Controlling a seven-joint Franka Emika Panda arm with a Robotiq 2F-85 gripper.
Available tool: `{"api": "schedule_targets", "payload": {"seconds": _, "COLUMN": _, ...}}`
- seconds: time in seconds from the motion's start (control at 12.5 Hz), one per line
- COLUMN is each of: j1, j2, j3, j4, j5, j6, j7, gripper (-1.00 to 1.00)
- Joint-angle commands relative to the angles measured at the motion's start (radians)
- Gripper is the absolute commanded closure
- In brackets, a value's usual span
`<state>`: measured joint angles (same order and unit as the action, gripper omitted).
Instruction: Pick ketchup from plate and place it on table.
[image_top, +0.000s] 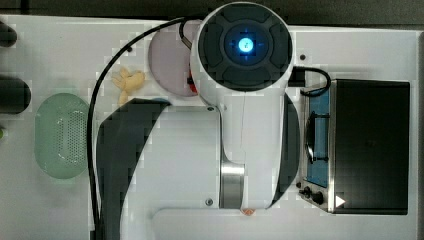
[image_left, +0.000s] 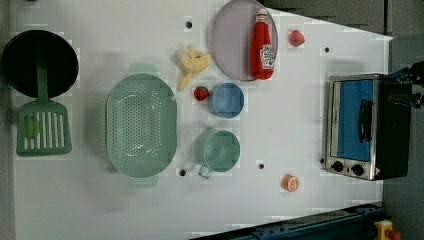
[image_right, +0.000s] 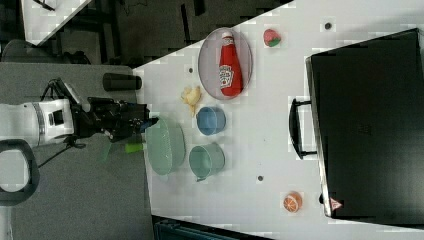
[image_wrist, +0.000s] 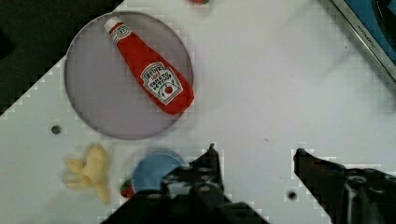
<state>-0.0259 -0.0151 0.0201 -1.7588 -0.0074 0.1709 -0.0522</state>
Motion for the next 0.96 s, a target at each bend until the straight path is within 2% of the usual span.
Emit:
{"api": "schedule_targets", "payload": {"seconds": 0.08, "j1": -0.100, "j2": -0.153, "j3": 0.051, "j4": 0.009, "j5": 0.022, "j6": -0.208, "j7": 0.028, "gripper": -0.54}}
{"api": "schedule_targets", "payload": {"seconds": 0.24, "j1": -0.097, "j2": -0.145, "j3": 0.053, "j4": 0.009, "j5": 0.022, "j6": -0.204, "j7": 0.027, "gripper": -0.98}}
{"api": "schedule_targets", "payload": {"seconds": 0.64, "j1": -0.083, "j2": -0.055, "j3": 0.080, "j4": 0.009, "j5": 0.022, "j6": -0.166, "j7": -0.019, "gripper": -1.00}}
{"api": "schedule_targets", "payload": {"seconds": 0.96, "j1": -0.072, "j2": 0.058, "j3": 0.102, "j4": 0.009, "j5": 0.022, "j6": -0.056, "j7": -0.094, "gripper": -1.00}}
